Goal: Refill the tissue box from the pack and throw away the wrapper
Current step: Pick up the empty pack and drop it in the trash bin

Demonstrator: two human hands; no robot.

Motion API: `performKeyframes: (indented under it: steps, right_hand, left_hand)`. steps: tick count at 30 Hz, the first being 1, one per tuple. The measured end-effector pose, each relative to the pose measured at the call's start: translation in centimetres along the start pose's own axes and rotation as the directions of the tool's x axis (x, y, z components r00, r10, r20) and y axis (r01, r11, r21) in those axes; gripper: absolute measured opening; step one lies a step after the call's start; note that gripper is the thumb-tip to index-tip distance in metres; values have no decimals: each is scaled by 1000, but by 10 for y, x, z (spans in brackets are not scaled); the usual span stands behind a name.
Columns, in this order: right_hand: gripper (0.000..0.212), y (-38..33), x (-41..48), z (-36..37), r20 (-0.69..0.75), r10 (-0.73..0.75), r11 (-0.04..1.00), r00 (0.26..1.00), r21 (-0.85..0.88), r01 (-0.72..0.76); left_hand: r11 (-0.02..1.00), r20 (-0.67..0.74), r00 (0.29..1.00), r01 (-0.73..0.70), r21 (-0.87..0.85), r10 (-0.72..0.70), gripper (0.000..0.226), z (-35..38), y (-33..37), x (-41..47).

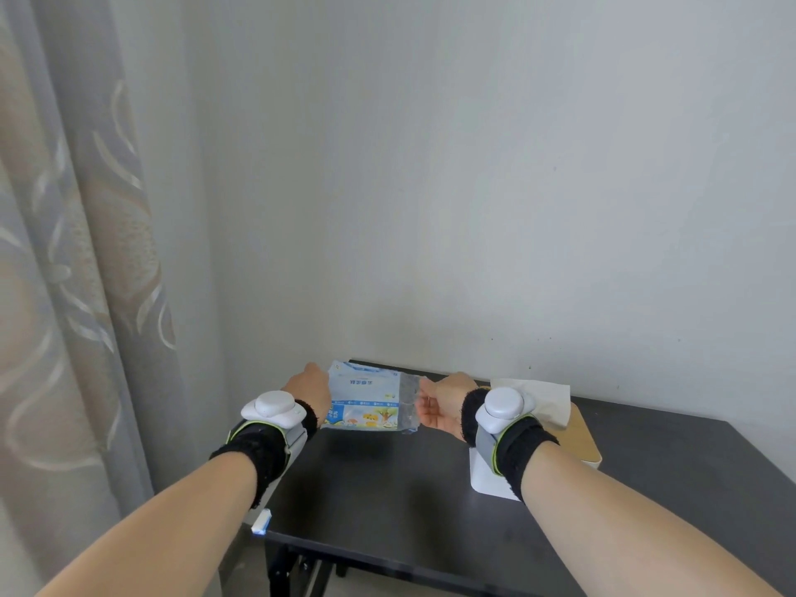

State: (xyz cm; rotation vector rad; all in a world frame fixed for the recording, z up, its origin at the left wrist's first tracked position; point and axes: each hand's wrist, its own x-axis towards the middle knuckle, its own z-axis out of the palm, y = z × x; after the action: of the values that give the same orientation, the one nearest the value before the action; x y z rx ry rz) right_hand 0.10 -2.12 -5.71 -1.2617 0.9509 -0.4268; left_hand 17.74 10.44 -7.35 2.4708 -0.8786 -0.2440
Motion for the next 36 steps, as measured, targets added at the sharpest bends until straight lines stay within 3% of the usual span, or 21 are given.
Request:
performKeyframes:
  steps: [5,16,26,36]
  right_hand:
    - [19,-15,-15,-5,0,-133,991,991,-6,133]
    - [18,-46,-52,-32,-23,-301,952,953,-63,299]
    - [19,-46,-106,-89,-113,-389,921,914,-10,390]
    - [23,-23,-144,-178,-276,-424,900,863,-23,435]
  left_hand:
    - [997,-78,996,-56,-49,52,16,-11,9,-10]
    - [978,-194,970,-172,-119,147,30,-40,42,-32]
    - [915,-207,949,-290,-279,238,31,-27,98,-73]
    - [856,-176,918,-395,-333,355,29,16,174,-115]
